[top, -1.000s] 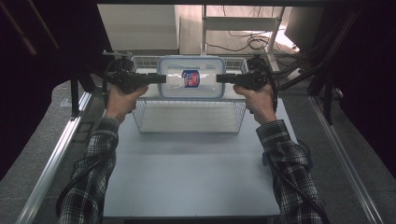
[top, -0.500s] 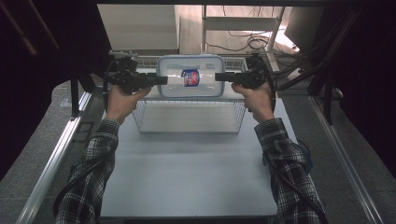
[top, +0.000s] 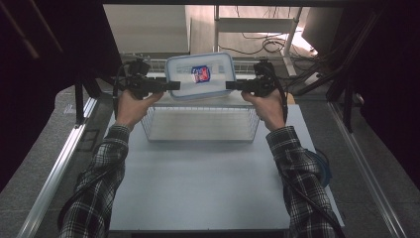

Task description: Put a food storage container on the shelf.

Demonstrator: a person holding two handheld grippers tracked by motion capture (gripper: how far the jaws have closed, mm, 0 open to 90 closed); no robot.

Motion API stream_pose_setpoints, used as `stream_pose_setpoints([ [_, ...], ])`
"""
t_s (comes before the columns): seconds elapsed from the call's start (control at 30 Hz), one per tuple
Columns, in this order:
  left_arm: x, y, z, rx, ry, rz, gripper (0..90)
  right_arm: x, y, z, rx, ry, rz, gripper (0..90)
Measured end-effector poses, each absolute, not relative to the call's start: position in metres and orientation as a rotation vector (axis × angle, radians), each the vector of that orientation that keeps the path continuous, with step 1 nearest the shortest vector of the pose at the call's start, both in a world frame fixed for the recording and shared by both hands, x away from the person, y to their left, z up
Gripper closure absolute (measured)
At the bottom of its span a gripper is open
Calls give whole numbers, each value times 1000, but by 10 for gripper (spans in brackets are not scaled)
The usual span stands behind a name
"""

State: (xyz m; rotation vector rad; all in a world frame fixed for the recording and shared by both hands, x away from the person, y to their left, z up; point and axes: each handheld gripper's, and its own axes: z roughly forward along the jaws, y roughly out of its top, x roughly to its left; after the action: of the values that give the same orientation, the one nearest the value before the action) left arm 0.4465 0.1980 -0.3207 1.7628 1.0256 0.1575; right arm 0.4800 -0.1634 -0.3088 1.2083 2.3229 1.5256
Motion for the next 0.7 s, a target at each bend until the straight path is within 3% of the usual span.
stream_pose_setpoints([
  [0.17, 446, 192, -320, 1791, 1039, 222, 229, 477, -164, -307, 1202, 2315, 1512, 498],
  [0.5, 447, 188, -319, 1759, 1081, 248, 219, 474, -158, -304, 1185, 2321, 1455, 501],
  [0.7, 448, 194, -321, 1728, 1133, 322, 168, 475, -159, -303, 1194, 2323, 1468, 491],
])
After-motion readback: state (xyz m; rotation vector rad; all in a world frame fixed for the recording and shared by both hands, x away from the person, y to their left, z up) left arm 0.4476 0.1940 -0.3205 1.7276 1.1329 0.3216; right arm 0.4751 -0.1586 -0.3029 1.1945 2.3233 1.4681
